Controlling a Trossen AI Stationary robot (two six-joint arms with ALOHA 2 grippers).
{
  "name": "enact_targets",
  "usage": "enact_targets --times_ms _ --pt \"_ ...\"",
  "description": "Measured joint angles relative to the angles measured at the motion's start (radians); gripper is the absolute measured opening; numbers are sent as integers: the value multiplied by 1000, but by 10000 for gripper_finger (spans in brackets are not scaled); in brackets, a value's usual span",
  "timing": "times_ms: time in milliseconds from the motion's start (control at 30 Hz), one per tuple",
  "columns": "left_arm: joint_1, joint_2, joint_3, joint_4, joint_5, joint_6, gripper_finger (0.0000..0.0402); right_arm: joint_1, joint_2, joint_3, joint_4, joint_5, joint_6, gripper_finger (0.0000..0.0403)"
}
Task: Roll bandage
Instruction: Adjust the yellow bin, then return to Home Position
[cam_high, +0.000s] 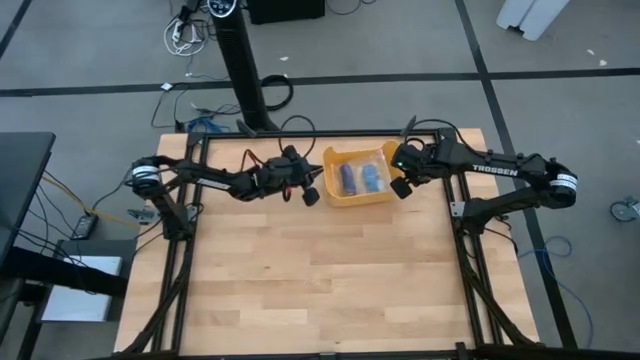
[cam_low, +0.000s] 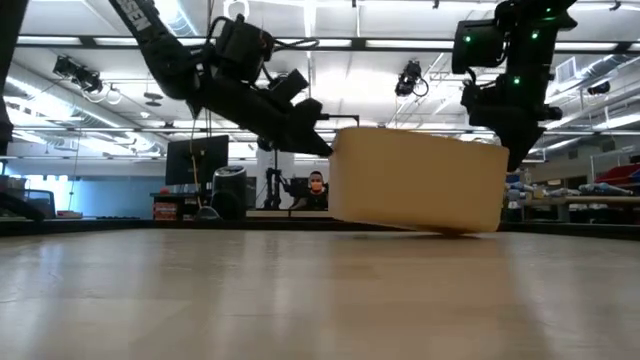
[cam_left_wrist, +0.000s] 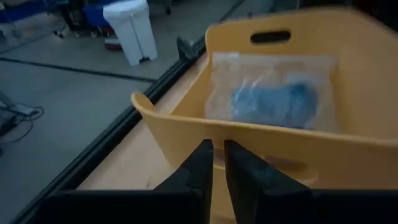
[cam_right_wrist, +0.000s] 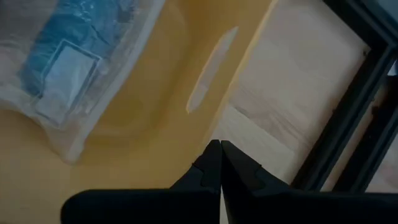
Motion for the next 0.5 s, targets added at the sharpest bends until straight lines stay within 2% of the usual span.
enact_targets --times_ms 300,500 --pt "3 -265 1 -253 4 73 48 15 -115 0 1 29 -5 2" --pt "-3 -429 -14 -415 93 90 48 70 -188 -6 94 96 -84 1"
